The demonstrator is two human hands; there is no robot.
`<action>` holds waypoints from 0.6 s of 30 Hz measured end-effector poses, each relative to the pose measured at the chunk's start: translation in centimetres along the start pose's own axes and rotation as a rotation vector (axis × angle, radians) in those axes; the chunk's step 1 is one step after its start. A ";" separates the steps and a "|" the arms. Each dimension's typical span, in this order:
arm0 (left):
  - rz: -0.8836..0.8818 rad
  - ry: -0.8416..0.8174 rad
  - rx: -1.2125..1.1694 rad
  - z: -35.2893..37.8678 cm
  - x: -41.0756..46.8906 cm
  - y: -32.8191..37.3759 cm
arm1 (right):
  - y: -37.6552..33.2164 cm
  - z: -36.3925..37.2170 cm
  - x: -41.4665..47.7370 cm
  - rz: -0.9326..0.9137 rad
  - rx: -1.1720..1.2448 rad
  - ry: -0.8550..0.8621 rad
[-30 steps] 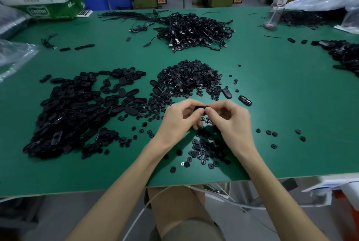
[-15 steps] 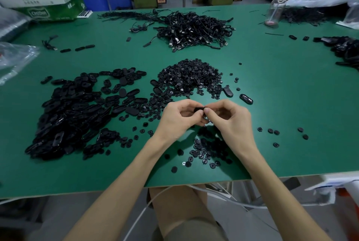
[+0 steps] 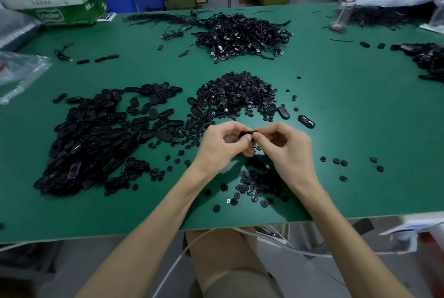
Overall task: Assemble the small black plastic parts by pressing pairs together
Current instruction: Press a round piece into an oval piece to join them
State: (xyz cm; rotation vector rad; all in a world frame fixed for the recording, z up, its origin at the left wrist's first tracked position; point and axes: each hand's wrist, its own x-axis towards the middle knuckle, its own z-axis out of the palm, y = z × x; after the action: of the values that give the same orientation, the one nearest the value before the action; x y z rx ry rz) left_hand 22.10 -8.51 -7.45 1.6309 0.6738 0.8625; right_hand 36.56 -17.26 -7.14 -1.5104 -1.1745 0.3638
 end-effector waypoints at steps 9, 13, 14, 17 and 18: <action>0.002 -0.012 -0.042 -0.3 0.0 0.2 | 0.0 0.2 0.0 -0.076 -0.026 -0.039; 0.038 0.061 0.005 0.0 0.1 0.7 | 0.1 0.0 0.3 -0.010 0.006 0.055; 0.045 0.102 0.038 -0.2 0.2 0.9 | 0.1 -0.1 0.4 0.022 0.021 0.105; 0.017 0.261 0.231 -2.6 0.8 1.3 | 0.7 -0.6 0.6 0.159 0.107 0.257; -0.004 0.319 0.322 -3.9 1.0 1.4 | 0.9 -0.6 0.7 0.198 0.133 0.292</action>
State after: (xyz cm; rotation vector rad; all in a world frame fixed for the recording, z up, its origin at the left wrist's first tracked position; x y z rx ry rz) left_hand 19.40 -5.85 -5.44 1.7898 1.0836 1.0650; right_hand 37.77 -16.97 -7.46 -1.5089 -0.7605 0.3337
